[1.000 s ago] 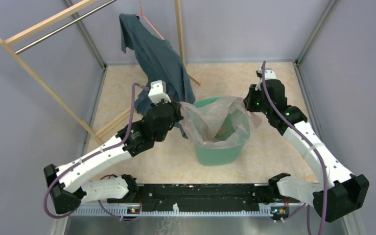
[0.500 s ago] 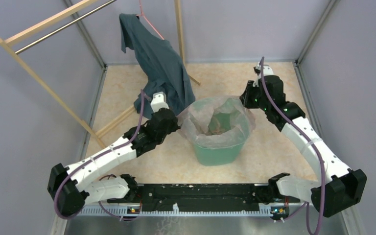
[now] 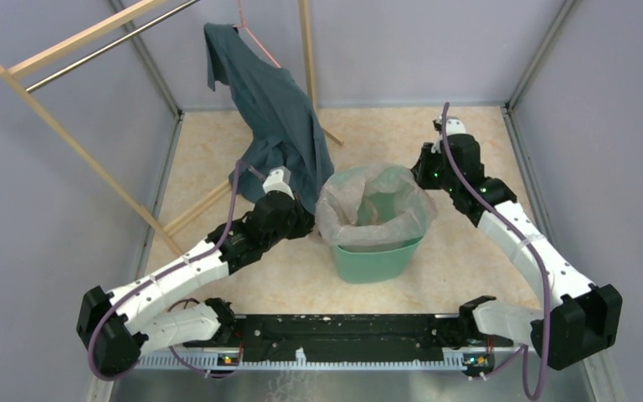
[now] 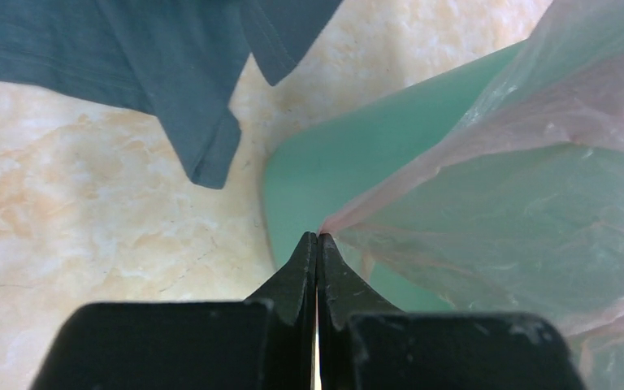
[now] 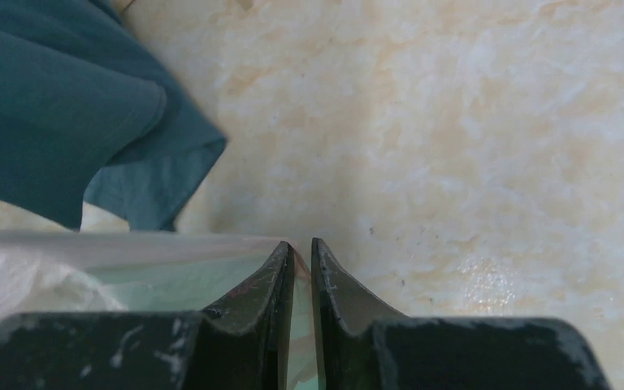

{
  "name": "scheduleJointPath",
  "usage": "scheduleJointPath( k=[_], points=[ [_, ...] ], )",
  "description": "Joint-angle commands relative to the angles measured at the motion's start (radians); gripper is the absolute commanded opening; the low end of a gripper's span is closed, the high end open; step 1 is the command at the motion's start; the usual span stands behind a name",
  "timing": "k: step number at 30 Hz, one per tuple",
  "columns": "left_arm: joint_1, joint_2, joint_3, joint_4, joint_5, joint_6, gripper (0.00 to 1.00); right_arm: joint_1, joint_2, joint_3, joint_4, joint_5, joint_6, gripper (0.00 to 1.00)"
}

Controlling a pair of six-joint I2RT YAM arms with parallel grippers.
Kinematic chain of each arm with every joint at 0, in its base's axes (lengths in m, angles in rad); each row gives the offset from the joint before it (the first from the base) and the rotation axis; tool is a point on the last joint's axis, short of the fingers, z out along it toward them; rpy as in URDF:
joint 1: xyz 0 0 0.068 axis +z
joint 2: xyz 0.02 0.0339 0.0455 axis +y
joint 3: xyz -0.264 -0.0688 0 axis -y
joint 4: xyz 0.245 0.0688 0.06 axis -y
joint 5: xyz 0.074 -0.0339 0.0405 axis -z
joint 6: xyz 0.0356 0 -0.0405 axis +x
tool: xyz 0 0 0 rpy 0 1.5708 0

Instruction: Put the trash bags into the trash bin

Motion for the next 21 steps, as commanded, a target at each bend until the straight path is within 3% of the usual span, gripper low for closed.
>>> scheduleJointPath(
  k=[1, 8, 15, 21],
  points=[
    [0.004, 0.022, 0.082, 0.026, 0.060, 0.011, 0.00, -0.012, -0.039, -0.075, 0.004, -0.001, 0.006, 0.13],
    [0.004, 0.032, 0.097, 0.012, -0.059, 0.085, 0.00, -0.012, -0.096, -0.081, 0.016, -0.067, 0.027, 0.14],
    [0.004, 0.042, -0.052, -0.033, -0.076, -0.008, 0.00, -0.012, -0.042, 0.068, -0.019, -0.077, 0.012, 0.19],
    [0.004, 0.022, -0.096, -0.027, -0.032, -0.031, 0.00, -0.012, -0.066, 0.075, -0.043, -0.070, 0.004, 0.19]
  ],
)
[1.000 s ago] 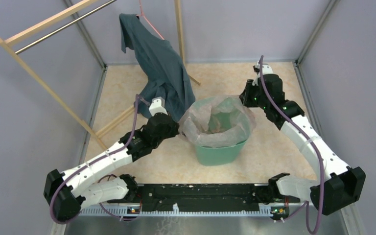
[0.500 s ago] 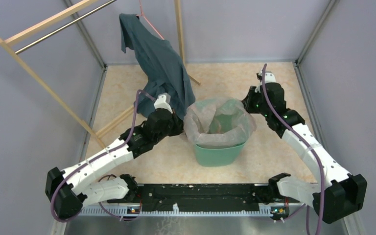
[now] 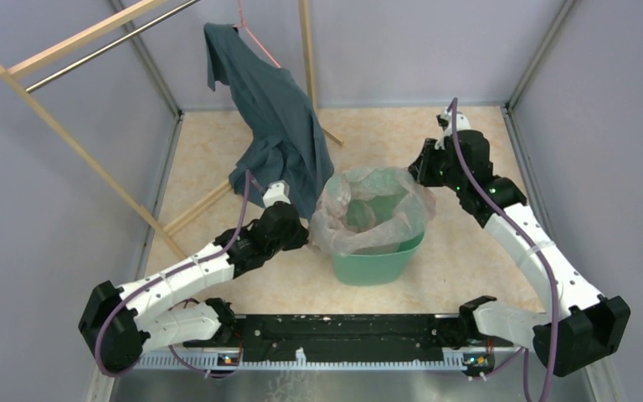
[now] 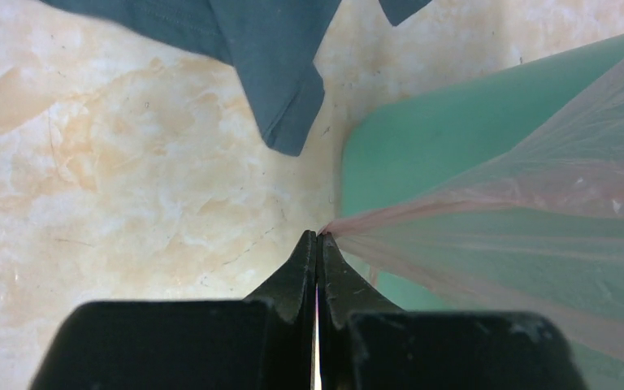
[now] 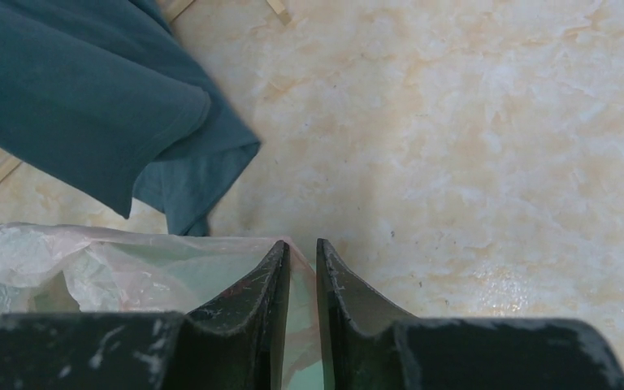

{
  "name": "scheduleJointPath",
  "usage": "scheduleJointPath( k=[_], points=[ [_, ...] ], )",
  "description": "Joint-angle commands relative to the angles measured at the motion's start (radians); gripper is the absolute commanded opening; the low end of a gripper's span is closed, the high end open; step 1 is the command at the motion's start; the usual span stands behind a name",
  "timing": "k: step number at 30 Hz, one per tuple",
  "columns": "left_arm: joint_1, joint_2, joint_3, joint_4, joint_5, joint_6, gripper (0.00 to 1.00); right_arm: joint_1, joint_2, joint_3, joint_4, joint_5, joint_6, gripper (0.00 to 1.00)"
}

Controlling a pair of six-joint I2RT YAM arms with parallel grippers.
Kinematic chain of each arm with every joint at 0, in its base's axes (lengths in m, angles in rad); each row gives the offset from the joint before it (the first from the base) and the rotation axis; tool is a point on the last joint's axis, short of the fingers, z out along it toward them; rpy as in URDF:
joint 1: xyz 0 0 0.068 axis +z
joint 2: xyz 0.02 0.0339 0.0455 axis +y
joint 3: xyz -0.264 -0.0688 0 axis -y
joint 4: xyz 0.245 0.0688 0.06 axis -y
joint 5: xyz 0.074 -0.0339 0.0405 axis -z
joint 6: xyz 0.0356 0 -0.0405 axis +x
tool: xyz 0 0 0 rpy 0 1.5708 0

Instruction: Put the trash bags into the trash bin

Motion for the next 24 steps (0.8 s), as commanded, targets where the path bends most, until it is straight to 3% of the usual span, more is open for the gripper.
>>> scheduleJointPath(
  k=[1, 7, 11, 17, 20, 24],
  points=[
    [0.003, -0.012, -0.005, 0.004, 0.030, -0.022, 0.00, -0.006, -0.032, 0.028, -0.016, 0.010, -0.017, 0.20],
    [0.004, 0.004, 0.086, 0.036, 0.168, -0.011, 0.00, -0.028, -0.081, -0.082, -0.030, 0.088, -0.010, 0.22],
    [0.002, 0.016, 0.092, 0.035, 0.224, -0.017, 0.00, -0.030, -0.107, -0.066, -0.088, 0.077, -0.007, 0.44],
    [0.003, -0.058, 0.059, -0.120, 0.122, -0.009, 0.00, -0.030, -0.163, 0.225, -0.369, 0.232, -0.046, 0.75],
    [0.003, -0.131, 0.052, -0.135, 0.090, -0.012, 0.12, -0.030, -0.235, 0.246, -0.446, 0.278, -0.033, 0.85],
    [0.004, -0.201, 0.068, -0.177, 0.094, -0.030, 0.38, -0.030, -0.355, 0.144, -0.469, 0.287, 0.036, 0.97]
  ],
)
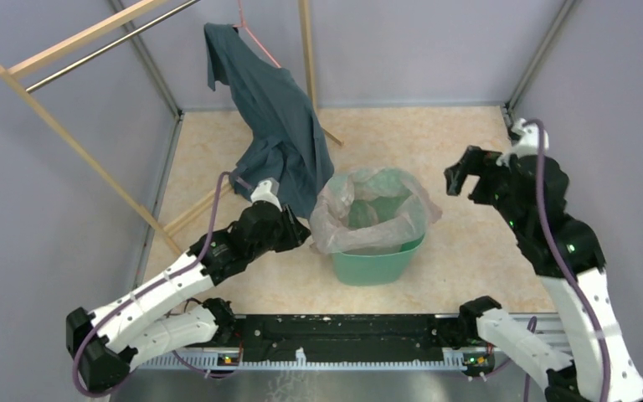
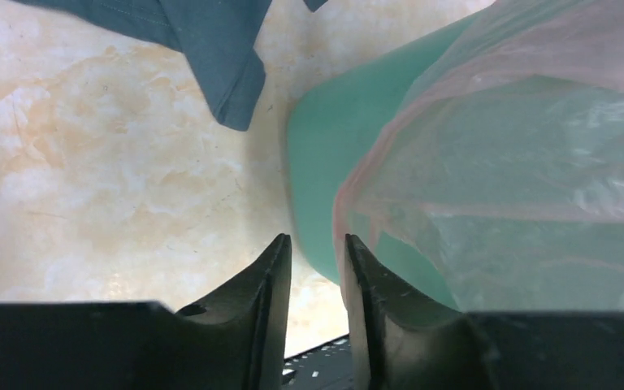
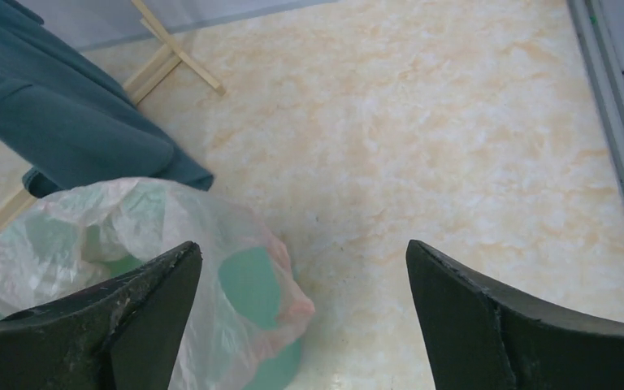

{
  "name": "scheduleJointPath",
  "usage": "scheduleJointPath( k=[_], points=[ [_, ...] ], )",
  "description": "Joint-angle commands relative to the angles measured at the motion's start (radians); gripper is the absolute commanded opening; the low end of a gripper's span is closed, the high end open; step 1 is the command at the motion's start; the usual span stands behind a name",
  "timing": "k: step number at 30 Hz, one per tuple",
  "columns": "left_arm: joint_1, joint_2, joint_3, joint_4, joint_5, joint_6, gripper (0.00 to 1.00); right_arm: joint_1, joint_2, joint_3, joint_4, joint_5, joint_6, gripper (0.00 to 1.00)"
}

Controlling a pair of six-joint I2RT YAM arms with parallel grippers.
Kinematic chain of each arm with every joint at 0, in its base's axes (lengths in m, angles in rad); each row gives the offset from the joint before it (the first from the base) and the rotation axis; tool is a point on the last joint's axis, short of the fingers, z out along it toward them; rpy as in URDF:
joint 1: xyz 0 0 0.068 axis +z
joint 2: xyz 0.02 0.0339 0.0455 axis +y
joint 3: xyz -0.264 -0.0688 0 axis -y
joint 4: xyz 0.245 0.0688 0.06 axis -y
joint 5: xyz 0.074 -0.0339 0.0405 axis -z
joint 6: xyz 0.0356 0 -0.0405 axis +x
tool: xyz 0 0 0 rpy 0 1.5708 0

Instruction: Put the trash bags into the trash bin

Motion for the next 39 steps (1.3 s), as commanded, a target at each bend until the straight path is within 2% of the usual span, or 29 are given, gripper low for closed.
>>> scheduleJointPath(
  k=[1, 6, 12, 14, 17, 19, 23, 30, 32, 34, 39],
  points=[
    [0.002, -0.078, 0.018, -0.059, -0.016, -0.019, 0.45, -0.010, -0.117, -0.088, -0.097, 0.055, 0.071, 0.98],
    [0.003, -0.114, 0.005, -0.075, 0.045, -0.088, 0.68, -0.010, -0.152, -0.171, -0.032, -0.035, 0.140, 0.99],
    [0.003, -0.121, -0.118, 0.094, 0.169, -0.173, 0.79, -0.038, -0.101, -0.231, 0.041, -0.185, 0.155, 0.94],
    [0.002, -0.110, -0.144, 0.161, 0.226, -0.179, 0.81, -0.080, -0.093, -0.242, 0.065, -0.269, 0.138, 0.88],
    [0.002, -0.082, -0.155, 0.214, 0.251, -0.174, 0.81, -0.112, -0.091, -0.269, 0.091, -0.358, 0.123, 0.69],
    [0.003, -0.054, -0.154, 0.233, 0.259, -0.169, 0.79, -0.112, -0.091, -0.290, 0.096, -0.385, 0.122, 0.62],
    [0.003, 0.006, -0.154, 0.266, 0.273, -0.166, 0.74, -0.112, -0.107, -0.362, 0.161, -0.486, 0.133, 0.64],
    [0.002, 0.091, -0.170, 0.367, 0.347, -0.166, 0.60, -0.112, -0.118, -0.475, 0.252, -0.541, 0.197, 0.64],
    [0.003, 0.113, -0.178, 0.394, 0.364, -0.172, 0.53, -0.112, -0.120, -0.513, 0.278, -0.565, 0.215, 0.59],
    [0.002, 0.131, -0.197, 0.428, 0.380, -0.183, 0.47, -0.112, -0.120, -0.542, 0.301, -0.593, 0.230, 0.49],
    [0.002, 0.136, -0.231, 0.456, 0.359, -0.186, 0.29, -0.112, -0.121, -0.591, 0.303, -0.556, 0.215, 0.28]
  ],
)
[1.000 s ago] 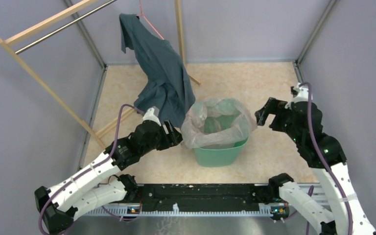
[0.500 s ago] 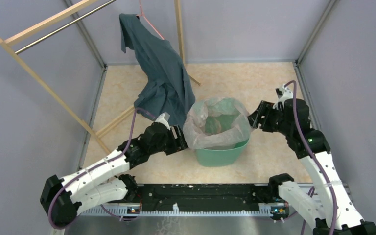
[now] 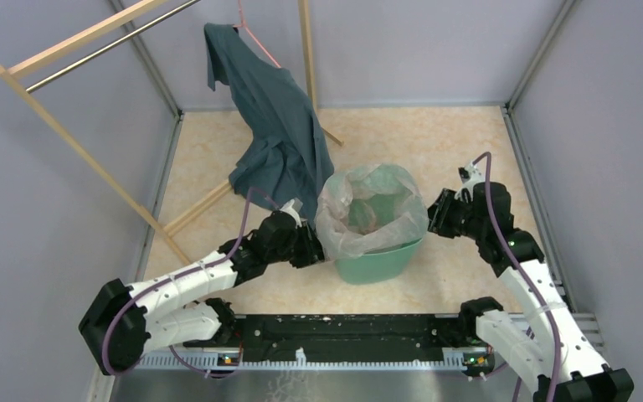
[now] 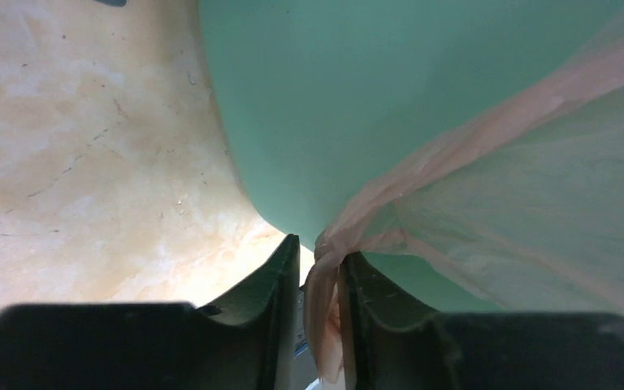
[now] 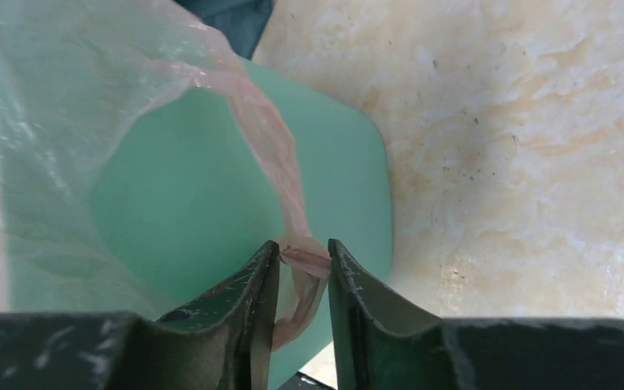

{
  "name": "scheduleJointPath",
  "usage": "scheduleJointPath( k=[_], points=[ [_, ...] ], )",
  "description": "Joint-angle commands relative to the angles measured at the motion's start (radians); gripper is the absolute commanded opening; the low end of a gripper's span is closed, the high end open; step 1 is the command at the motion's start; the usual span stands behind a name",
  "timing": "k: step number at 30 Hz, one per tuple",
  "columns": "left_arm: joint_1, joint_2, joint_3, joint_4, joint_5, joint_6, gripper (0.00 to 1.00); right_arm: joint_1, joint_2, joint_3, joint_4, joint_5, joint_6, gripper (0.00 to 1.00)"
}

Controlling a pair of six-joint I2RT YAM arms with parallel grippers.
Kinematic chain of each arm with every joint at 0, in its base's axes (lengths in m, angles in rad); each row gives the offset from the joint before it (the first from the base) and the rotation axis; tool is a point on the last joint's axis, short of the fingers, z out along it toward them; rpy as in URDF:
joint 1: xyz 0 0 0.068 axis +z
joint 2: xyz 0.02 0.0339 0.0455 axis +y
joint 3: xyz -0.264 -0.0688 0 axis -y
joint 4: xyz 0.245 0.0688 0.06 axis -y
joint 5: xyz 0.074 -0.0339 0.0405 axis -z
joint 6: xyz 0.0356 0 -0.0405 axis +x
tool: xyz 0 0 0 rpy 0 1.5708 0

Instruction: Put the trash bags into the trash bin

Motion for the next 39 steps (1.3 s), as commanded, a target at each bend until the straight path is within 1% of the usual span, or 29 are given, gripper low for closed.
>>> scheduleJointPath(
  k=[1, 2, 4, 5, 8, 12, 15, 17, 20, 22, 25, 29, 32, 34, 36, 39],
  points=[
    [-0.002, 0.003, -0.020, 0.109, 0.012, -0.009, 0.22, 0.004, -0.014, -0.032, 0.042, -0.029, 0.006, 0.25],
    [-0.002, 0.001, -0.017, 0.098, 0.006, -0.007, 0.16, 0.004, -0.014, -0.041, 0.033, -0.007, 0.004, 0.20],
    [-0.002, -0.008, -0.011, 0.072, 0.006, -0.005, 0.07, 0.004, -0.016, -0.055, 0.011, 0.029, 0.003, 0.13],
    [-0.002, -0.017, -0.005, 0.061, 0.012, -0.008, 0.05, 0.004, -0.017, -0.059, 0.001, 0.039, 0.004, 0.09],
    [-0.003, -0.062, 0.002, 0.053, 0.050, -0.012, 0.03, 0.004, -0.035, -0.048, -0.034, 0.051, 0.002, 0.00],
    [-0.004, -0.122, 0.003, 0.008, 0.092, -0.010, 0.02, 0.004, -0.074, 0.006, -0.105, 0.121, 0.013, 0.00],
    [-0.004, -0.158, 0.009, -0.050, 0.099, -0.001, 0.01, 0.004, -0.097, 0.033, -0.179, 0.224, 0.077, 0.00],
    [-0.005, -0.178, 0.000, -0.055, 0.108, 0.002, 0.00, 0.004, -0.136, 0.010, -0.183, 0.275, 0.148, 0.00],
    [-0.005, -0.182, -0.021, -0.049, 0.120, 0.006, 0.00, 0.004, -0.173, -0.044, -0.154, 0.291, 0.197, 0.00],
    [-0.005, -0.166, -0.039, -0.054, 0.128, 0.012, 0.00, 0.004, -0.171, -0.053, -0.166, 0.342, 0.214, 0.00],
    [-0.004, -0.134, -0.066, -0.072, 0.111, 0.031, 0.00, 0.003, -0.147, -0.035, -0.166, 0.362, 0.201, 0.00],
    [-0.003, -0.073, -0.103, -0.046, 0.071, 0.049, 0.00, 0.004, -0.106, 0.061, -0.202, 0.352, 0.182, 0.00],
    [-0.003, -0.014, -0.086, -0.051, 0.026, 0.082, 0.00, 0.004, -0.095, 0.117, -0.231, 0.315, 0.178, 0.00],
    [-0.003, 0.029, -0.067, -0.061, 0.010, 0.098, 0.00, 0.004, -0.096, 0.112, -0.235, 0.308, 0.178, 0.00],
    [-0.003, 0.060, -0.046, -0.057, 0.016, 0.104, 0.00, 0.004, -0.092, 0.078, -0.223, 0.344, 0.180, 0.00],
    [-0.003, 0.079, -0.023, -0.039, 0.040, 0.099, 0.00, 0.004, -0.069, 0.002, -0.155, 0.388, 0.196, 0.00]
  ],
)
